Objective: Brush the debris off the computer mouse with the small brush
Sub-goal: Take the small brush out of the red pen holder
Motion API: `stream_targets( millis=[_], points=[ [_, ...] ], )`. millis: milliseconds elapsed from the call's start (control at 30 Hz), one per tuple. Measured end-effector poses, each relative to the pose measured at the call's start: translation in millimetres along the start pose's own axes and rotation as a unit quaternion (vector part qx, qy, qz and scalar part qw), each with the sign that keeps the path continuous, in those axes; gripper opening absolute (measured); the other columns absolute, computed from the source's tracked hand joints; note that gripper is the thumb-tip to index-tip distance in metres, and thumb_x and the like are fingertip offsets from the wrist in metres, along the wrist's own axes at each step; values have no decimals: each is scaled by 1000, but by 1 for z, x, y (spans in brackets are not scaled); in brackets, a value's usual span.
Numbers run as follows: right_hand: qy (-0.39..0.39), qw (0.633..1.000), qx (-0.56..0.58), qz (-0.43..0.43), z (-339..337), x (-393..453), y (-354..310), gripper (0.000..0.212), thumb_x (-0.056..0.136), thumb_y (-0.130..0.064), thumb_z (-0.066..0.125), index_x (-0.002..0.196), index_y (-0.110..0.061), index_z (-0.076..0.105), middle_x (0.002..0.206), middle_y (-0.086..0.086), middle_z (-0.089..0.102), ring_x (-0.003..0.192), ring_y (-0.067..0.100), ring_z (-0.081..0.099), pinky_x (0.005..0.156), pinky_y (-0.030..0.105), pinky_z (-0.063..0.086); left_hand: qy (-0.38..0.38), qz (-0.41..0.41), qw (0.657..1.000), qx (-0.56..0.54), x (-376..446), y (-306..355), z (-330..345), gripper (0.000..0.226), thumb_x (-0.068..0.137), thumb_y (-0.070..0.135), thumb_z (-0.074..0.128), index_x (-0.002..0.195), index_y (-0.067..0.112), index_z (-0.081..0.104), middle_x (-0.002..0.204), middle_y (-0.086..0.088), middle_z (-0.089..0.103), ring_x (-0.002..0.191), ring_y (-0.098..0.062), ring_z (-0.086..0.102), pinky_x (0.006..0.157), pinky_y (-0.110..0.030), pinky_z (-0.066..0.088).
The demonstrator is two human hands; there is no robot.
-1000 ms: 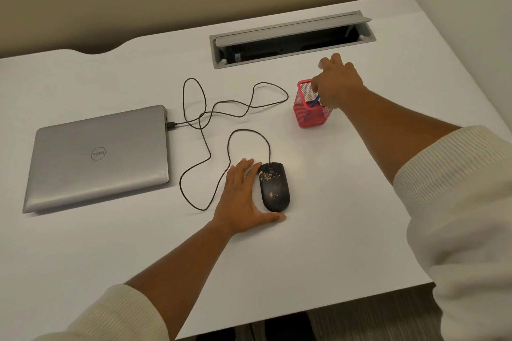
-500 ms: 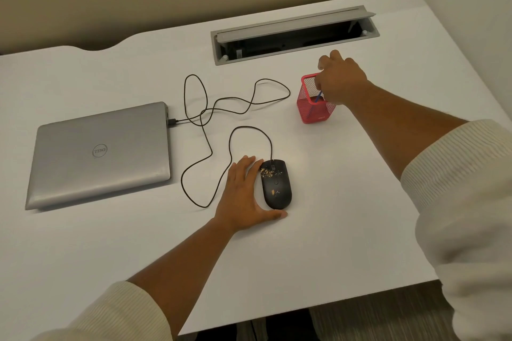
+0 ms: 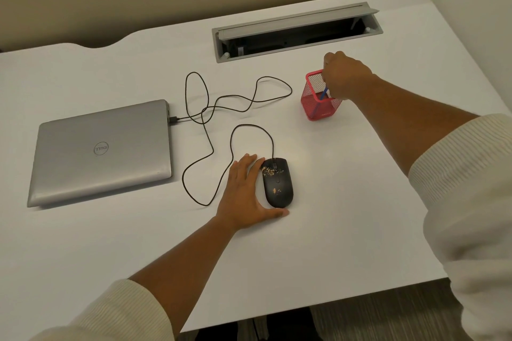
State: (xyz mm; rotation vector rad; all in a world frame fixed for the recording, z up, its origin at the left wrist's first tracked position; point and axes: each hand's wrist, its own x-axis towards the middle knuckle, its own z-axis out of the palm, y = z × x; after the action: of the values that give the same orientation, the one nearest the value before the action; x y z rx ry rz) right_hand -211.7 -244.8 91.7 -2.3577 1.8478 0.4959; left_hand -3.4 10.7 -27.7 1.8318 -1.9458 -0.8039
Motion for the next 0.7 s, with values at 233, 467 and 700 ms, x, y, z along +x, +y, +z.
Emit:
stream_targets(
  millis=[233,467,700],
  points=[
    [16,1000,5,9,4,3,0,68,79,-4,80,139,-2,49,131,20,46,113,38,58,88,43,54,1,1,1000,1,0,1,-1,128,56,81,77,156,21,25,163,2,17,153,-16,2,125,-47,12],
    [25,998,-51,-39,5,2,6,55,81,-9,80,132,-3,60,129,18,46,118,35,52,89,43,55,-1,0,1000,6,1,1,0,128,56,82,77,156,21,24,163,2,18,154,-16,1,125,-46,10],
    [39,995,-25,-87,-2,-5,18,36,89,-13,73,124,-14,70,132,13,50,124,32,43,90,41,50,0,-5,1000,2,1,0,1,130,54,85,74,156,23,24,162,3,17,153,-16,2,125,-47,12]
  ],
)
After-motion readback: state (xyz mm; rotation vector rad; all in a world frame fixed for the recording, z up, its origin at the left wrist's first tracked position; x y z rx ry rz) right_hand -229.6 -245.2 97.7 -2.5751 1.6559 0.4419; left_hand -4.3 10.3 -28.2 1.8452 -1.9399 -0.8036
